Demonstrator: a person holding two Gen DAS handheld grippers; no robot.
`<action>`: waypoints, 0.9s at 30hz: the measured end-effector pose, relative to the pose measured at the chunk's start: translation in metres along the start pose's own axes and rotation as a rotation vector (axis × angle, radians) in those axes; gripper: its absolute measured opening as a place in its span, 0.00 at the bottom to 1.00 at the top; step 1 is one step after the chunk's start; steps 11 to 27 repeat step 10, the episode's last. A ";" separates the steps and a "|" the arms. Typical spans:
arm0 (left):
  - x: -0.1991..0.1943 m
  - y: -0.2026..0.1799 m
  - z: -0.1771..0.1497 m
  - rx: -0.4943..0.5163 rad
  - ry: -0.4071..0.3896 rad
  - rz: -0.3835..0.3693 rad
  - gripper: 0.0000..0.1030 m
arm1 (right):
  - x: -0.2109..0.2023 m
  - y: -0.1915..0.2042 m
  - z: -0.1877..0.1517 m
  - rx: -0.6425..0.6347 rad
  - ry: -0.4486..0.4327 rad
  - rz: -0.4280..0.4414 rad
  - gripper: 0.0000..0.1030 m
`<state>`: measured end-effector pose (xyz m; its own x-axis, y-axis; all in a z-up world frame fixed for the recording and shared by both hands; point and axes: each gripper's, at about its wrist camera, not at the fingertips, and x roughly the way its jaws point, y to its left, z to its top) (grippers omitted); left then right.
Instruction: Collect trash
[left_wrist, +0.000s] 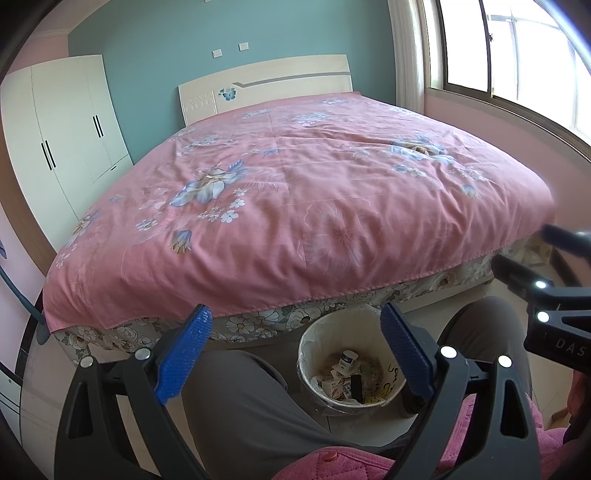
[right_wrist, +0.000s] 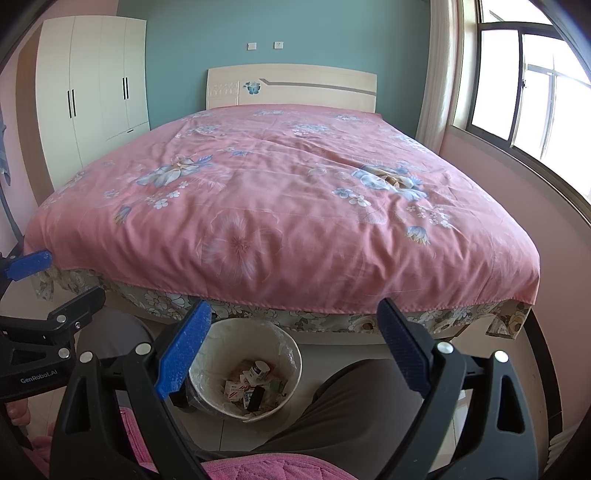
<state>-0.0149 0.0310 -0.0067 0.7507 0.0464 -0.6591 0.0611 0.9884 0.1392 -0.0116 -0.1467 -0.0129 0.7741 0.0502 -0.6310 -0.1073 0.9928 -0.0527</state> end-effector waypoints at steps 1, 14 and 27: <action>0.000 0.000 0.000 0.000 -0.001 0.001 0.91 | 0.000 0.000 0.000 0.000 -0.001 0.000 0.87; 0.000 0.001 -0.001 -0.002 -0.002 0.002 0.91 | 0.001 0.001 0.000 0.001 -0.003 0.000 0.87; 0.000 0.001 -0.001 -0.002 -0.002 0.002 0.91 | 0.001 0.001 0.000 0.001 -0.003 0.000 0.87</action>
